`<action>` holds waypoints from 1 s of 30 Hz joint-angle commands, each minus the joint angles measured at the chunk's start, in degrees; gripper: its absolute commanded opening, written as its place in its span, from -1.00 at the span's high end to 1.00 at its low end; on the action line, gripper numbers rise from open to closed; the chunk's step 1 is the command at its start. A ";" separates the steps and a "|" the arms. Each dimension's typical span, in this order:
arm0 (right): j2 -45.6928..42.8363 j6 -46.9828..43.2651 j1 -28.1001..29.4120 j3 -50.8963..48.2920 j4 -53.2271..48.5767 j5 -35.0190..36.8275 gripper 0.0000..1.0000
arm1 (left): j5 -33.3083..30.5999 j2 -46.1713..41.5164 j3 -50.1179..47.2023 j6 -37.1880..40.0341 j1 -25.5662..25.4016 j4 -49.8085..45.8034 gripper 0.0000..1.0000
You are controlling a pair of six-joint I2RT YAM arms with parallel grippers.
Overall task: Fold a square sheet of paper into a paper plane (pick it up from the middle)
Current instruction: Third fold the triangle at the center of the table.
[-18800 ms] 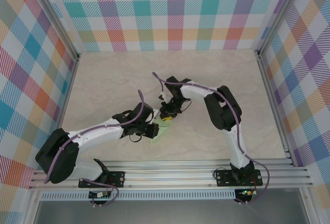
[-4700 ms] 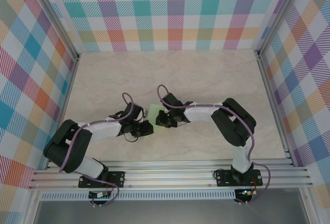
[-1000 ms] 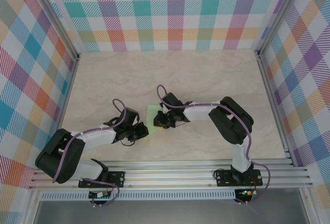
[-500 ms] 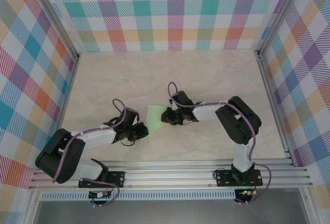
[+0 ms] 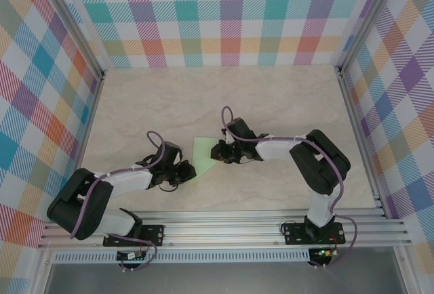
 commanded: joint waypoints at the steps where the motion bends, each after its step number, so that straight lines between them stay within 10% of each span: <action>1: 3.89 2.39 2.67 3.48 1.73 -2.00 0.63 | -2.93 1.48 -2.23 0.28 -0.14 -9.69 0.73; 30: 3.80 1.95 4.75 3.69 -8.90 8.23 0.69 | -3.59 1.68 -2.68 1.38 -0.14 -9.89 0.73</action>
